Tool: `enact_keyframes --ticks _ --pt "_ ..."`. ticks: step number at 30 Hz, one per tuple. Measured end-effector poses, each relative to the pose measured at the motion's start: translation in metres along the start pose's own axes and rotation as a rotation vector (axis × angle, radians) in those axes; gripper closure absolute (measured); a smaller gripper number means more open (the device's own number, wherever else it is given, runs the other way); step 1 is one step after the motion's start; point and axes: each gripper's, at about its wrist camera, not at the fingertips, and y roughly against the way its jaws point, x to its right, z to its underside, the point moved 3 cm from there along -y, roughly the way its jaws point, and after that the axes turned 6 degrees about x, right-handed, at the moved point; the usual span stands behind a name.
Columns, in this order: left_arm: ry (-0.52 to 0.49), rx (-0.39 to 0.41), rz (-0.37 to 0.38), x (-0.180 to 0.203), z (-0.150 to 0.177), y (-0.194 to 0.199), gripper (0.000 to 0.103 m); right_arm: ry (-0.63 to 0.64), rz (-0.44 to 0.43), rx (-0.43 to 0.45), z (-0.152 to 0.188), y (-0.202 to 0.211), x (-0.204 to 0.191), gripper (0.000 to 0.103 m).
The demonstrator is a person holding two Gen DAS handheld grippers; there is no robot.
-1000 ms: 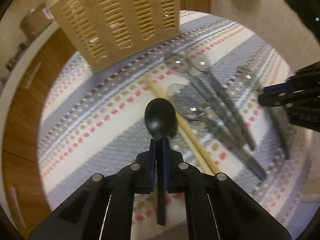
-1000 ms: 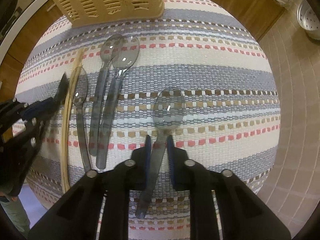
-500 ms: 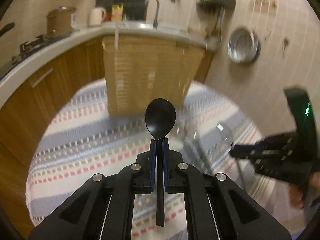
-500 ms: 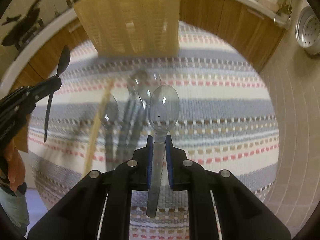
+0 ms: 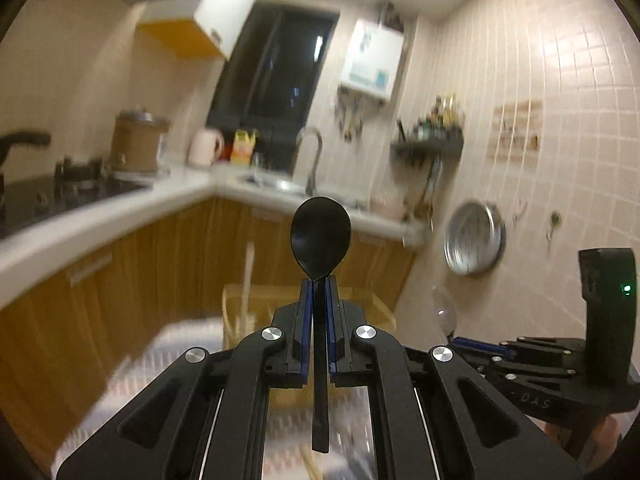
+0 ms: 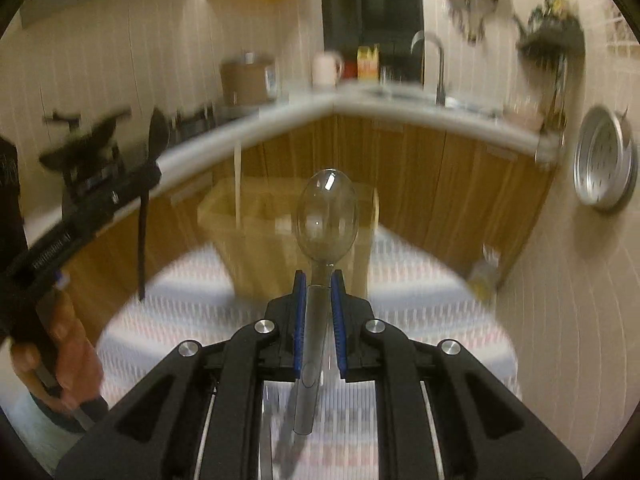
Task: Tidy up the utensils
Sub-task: 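Carry both spoons over the tan basket and open both tools to drop them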
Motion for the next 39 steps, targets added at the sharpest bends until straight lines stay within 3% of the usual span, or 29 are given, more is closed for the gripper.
enact_keyframes --ticks 6,14,20,26,39 --pt "0.054 0.104 -0.008 -0.001 -0.028 -0.023 0.099 -0.030 0.024 0.205 -0.050 -0.009 0.011 0.093" --pt "0.158 0.135 -0.034 -0.013 -0.024 -0.068 0.099 -0.053 0.075 0.353 -0.072 -0.039 0.029 0.093" --pt "0.117 0.139 -0.100 -0.008 -0.006 -0.092 0.099 -0.066 0.094 0.359 -0.066 -0.075 0.041 0.093" --pt "0.059 0.096 -0.078 -0.001 0.016 -0.111 0.099 -0.071 0.120 0.342 -0.052 -0.100 0.051 0.093" --pt "0.040 0.093 -0.069 -0.008 0.035 -0.120 0.097 -0.027 0.121 0.311 -0.031 -0.115 0.045 0.093"
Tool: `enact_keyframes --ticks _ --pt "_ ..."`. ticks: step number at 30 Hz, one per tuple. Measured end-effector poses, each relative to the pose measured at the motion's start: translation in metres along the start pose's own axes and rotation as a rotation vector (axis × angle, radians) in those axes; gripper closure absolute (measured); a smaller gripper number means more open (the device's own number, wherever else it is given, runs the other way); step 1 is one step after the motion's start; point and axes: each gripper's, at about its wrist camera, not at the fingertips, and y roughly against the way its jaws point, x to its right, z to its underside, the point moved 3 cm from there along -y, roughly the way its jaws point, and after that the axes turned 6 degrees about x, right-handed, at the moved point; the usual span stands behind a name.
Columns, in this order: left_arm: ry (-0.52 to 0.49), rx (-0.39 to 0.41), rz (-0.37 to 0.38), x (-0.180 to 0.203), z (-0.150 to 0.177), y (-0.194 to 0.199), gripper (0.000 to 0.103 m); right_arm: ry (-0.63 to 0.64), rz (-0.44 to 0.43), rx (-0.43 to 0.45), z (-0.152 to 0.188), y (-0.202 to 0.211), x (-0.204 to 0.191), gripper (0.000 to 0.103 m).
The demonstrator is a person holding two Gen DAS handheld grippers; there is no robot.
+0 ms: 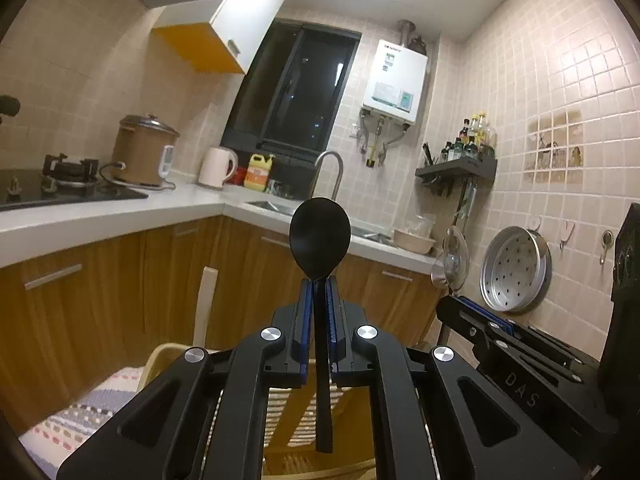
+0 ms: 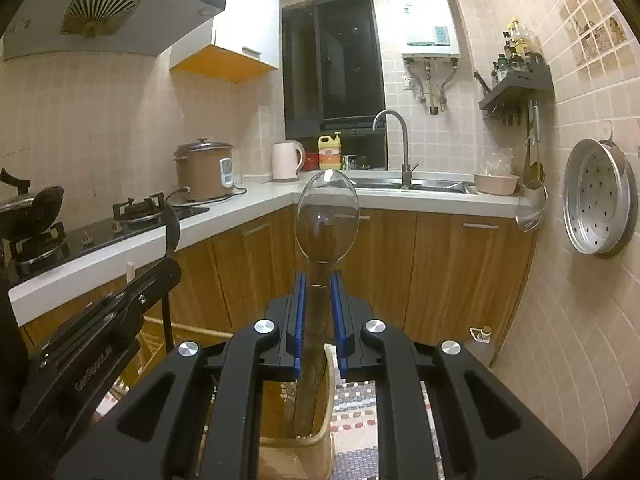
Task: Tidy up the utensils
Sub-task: 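Carry both spoons over the tan basket and open both tools to drop them, then move both open tools back down to the remaining utensils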
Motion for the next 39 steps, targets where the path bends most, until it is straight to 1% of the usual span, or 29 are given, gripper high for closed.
enact_keyframes --ticks 1,2,3,4,5,8,11,14,17,21,22,23,24,27,30,31,33,35,37,39 --pt "0.000 -0.007 -0.001 -0.001 0.001 0.000 0.097 0.003 -0.004 -0.007 0.002 0.000 0.000 0.092" --pt "0.000 -0.015 0.002 -0.002 0.000 0.002 0.094 0.001 -0.013 -0.017 0.004 0.001 0.000 0.092" --pt "-0.001 -0.023 0.014 -0.003 0.001 0.003 0.081 -0.004 -0.027 -0.032 0.007 0.002 0.000 0.092" --pt "-0.003 -0.030 0.038 -0.003 -0.001 0.006 0.074 -0.013 -0.034 -0.036 0.010 0.004 0.001 0.092" --pt "-0.012 -0.031 0.030 -0.004 -0.002 0.010 0.071 -0.018 -0.034 -0.039 0.010 0.005 0.002 0.092" --pt "-0.003 -0.039 0.039 -0.010 -0.008 0.022 0.071 -0.031 -0.033 -0.054 0.014 0.013 0.005 0.091" --pt "0.018 -0.041 0.039 -0.019 -0.017 0.037 0.071 -0.049 -0.050 -0.069 0.015 0.024 0.007 0.088" --pt "0.046 -0.046 0.038 -0.026 -0.023 0.050 0.069 -0.045 -0.045 -0.068 0.013 0.037 0.006 0.088" --pt "0.083 -0.071 0.041 -0.034 -0.026 0.062 0.069 -0.040 -0.046 -0.063 0.007 0.054 0.003 0.087" --pt "0.091 -0.121 0.032 -0.038 -0.025 0.078 0.069 -0.029 -0.052 -0.055 -0.001 0.080 -0.003 0.087" --pt "0.091 -0.148 0.034 -0.039 -0.024 0.084 0.069 -0.028 -0.056 -0.056 -0.002 0.085 -0.004 0.087" --pt "0.092 -0.168 0.038 -0.039 -0.023 0.088 0.069 -0.026 -0.062 -0.059 -0.004 0.091 -0.005 0.084" --pt "0.092 -0.200 0.043 -0.039 -0.021 0.093 0.069 -0.021 -0.065 -0.066 -0.005 0.097 -0.008 0.080" --pt "0.091 -0.268 0.055 -0.039 -0.015 0.103 0.069 -0.014 -0.073 -0.092 -0.005 0.110 -0.012 0.072" --pt "0.072 -0.350 0.058 -0.039 -0.005 0.113 0.069 -0.016 -0.089 -0.137 0.002 0.123 -0.017 0.070" --pt "0.057 -0.397 0.057 -0.038 0.002 0.116 0.069 -0.014 -0.089 -0.152 0.004 0.125 -0.018 0.070" --pt "0.035 -0.462 0.054 -0.038 0.012 0.119 0.069 -0.014 -0.076 -0.200 0.011 0.128 -0.019 0.070" --pt "-0.006 -0.561 0.052 -0.037 0.032 0.122 0.069 -0.035 -0.081 -0.282 0.023 0.128 -0.019 0.070" --pt "-0.038 -0.635 0.058 -0.035 0.052 0.126 0.069 -0.058 -0.111 -0.388 0.038 0.123 -0.019 0.070" --pt "-0.064 -0.699 0.068 -0.035 0.069 0.128 0.069 -0.076 -0.148 -0.531 0.062 0.116 -0.021 0.070"
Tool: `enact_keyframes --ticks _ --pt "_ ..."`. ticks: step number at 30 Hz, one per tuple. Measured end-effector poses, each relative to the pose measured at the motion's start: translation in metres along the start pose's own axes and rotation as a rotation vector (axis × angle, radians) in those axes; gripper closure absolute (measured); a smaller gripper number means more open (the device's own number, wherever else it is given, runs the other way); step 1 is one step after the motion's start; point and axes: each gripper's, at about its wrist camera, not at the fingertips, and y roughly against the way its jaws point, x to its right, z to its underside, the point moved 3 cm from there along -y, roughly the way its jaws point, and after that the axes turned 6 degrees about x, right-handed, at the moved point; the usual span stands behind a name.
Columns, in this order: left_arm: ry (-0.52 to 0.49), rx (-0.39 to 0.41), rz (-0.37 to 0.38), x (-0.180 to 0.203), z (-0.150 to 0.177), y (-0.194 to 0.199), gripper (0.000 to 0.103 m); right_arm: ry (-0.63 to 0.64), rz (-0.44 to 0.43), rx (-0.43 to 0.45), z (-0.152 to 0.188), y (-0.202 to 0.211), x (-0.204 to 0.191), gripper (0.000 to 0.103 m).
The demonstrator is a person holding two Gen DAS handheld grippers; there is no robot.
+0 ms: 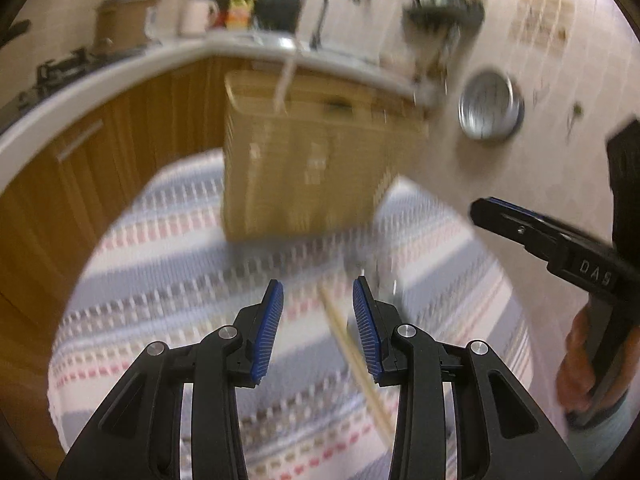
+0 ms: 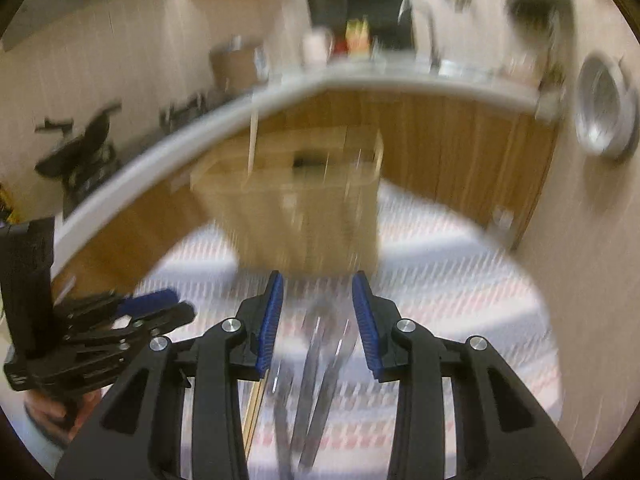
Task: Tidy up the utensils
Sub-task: 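Move both open tools back down to the remaining utensils, then grasp a wooden chopstick with the left tool while the right tool grasps a clear spoon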
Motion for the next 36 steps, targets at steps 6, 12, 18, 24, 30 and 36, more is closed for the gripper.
enact_keyframes --ticks 6,12,18,24,30,36 --pt "-0.002 -0.158 0.078 0.004 0.037 -0.029 0.072 -0.130 -0.015 -0.217 0.043 -0.039 0.024 0.071" --pt "-0.111 -0.198 0.011 0.028 0.058 -0.045 0.072 -0.199 -0.034 -0.267 0.051 -0.048 0.042 0.076" --pt "-0.162 -0.208 -0.048 0.034 0.066 -0.053 0.092 -0.189 -0.050 -0.271 0.051 -0.048 0.040 0.076" --pt "-0.071 -0.233 0.000 0.009 0.064 -0.039 0.098 -0.172 -0.048 -0.280 0.053 -0.052 0.039 0.076" --pt "-0.040 -0.258 -0.012 -0.008 0.060 -0.034 0.098 -0.164 -0.038 -0.325 0.057 -0.062 0.037 0.076" --pt "-0.093 -0.279 -0.055 -0.002 0.053 -0.043 0.093 -0.134 -0.022 -0.346 0.054 -0.067 0.034 0.076"
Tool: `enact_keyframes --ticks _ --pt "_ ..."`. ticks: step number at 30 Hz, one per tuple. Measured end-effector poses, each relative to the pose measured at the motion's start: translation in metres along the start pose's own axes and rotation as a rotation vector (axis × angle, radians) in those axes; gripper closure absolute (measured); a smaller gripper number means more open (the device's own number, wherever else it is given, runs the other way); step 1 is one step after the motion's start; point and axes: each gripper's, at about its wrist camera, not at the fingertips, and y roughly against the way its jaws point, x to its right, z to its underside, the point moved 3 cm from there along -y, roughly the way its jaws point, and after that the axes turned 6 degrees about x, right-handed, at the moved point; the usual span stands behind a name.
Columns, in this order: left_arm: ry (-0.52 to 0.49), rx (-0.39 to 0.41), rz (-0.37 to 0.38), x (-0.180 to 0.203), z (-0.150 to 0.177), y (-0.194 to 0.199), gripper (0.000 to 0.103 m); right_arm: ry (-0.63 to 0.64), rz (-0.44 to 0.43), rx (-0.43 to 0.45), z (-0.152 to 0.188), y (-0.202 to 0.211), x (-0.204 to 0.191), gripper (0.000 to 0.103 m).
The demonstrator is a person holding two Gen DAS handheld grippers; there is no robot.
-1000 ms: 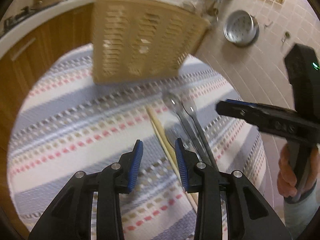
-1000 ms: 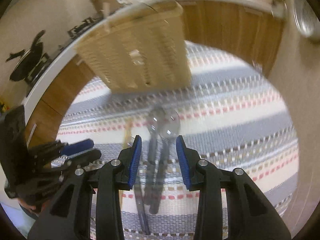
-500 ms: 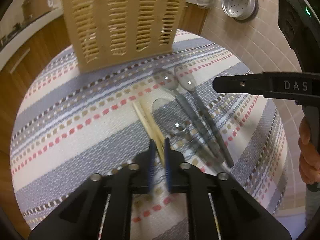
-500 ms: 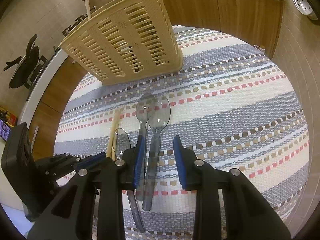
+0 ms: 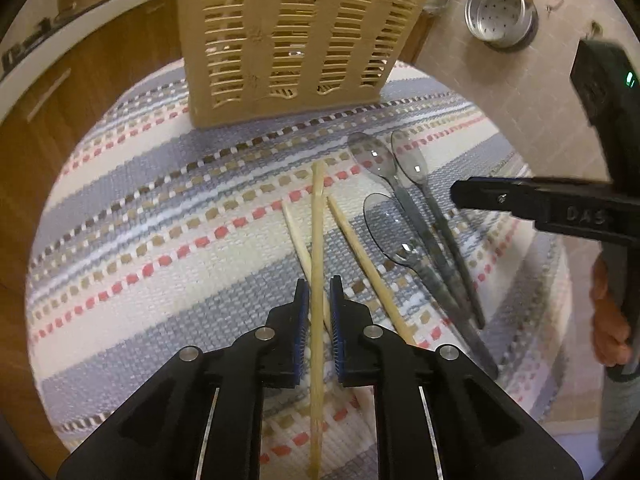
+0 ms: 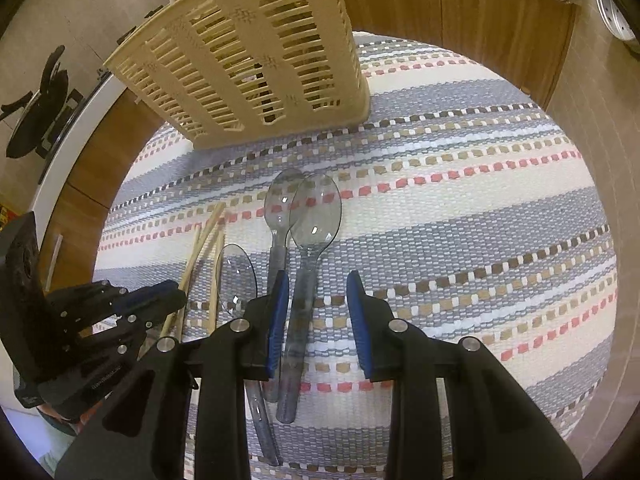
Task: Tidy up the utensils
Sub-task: 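Grasp a wooden chopstick with the left tool while the right tool grasps a clear spoon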
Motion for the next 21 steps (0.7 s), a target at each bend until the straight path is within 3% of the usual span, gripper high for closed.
enact_keyframes --ticks 3,5,9,12,15,18,21 --pt "-0.039 -0.007 -0.037 0.007 -0.001 -0.002 0.098 -0.009 -0.003 -0.001 -0.003 0.001 0.002 0.076" --pt "-0.001 -0.002 -0.023 0.003 -0.002 -0.001 0.098 -0.009 -0.007 -0.002 -0.003 0.003 0.003 0.076" --pt "0.127 0.032 0.016 -0.019 0.003 0.009 0.099 -0.017 -0.010 -0.028 -0.006 0.001 0.008 0.076" --pt "0.254 0.047 0.098 -0.041 0.009 0.017 0.099 -0.017 -0.018 -0.047 -0.008 -0.007 0.006 0.076" --pt "0.297 0.045 0.113 -0.054 0.013 0.021 0.099 -0.008 -0.011 -0.055 -0.009 -0.016 -0.003 0.076" --pt "0.331 0.033 0.098 -0.067 0.017 0.022 0.098 0.024 0.054 -0.051 -0.012 -0.025 -0.010 0.076" --pt "0.340 0.031 0.106 -0.071 0.019 0.025 0.098 0.069 0.126 -0.056 -0.011 -0.033 -0.016 0.088"
